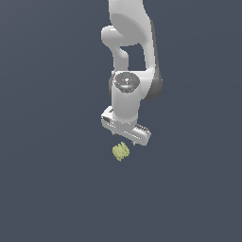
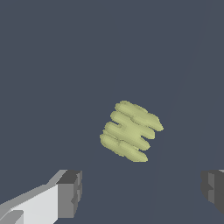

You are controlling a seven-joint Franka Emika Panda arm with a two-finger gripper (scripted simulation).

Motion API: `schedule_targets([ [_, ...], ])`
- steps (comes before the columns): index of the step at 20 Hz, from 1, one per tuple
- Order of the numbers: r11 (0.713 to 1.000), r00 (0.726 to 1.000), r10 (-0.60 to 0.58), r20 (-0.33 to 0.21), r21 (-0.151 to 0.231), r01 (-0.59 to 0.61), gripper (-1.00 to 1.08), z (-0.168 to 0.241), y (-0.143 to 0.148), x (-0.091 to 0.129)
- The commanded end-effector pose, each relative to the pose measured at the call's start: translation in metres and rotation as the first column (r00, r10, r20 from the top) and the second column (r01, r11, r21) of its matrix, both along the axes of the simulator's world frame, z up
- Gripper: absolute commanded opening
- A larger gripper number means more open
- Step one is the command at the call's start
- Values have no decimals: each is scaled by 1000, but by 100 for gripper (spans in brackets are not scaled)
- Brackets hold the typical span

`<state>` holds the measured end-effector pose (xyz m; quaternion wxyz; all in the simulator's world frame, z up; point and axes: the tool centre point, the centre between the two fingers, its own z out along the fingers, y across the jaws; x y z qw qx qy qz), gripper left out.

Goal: Pick up the object and move it to a goal position.

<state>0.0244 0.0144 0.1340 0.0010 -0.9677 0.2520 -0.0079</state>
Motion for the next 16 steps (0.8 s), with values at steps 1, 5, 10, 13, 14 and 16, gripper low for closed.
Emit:
schedule_targets([
  [1, 997, 997, -77, -3, 2, 77, 100, -7, -2, 3],
  [5, 980, 980, -197, -8, 5, 197, 100, -18, -6, 7],
  [10, 948, 948, -319, -12, 4, 319, 100, -30, -10, 11],
  [13, 928, 928, -373, -14, 4, 373, 100, -35, -12, 13],
  [14, 922, 922, -388, -14, 4, 388, 100, -36, -12, 14],
  [16, 911, 911, -413, -15, 3, 413, 100, -39, -13, 14],
])
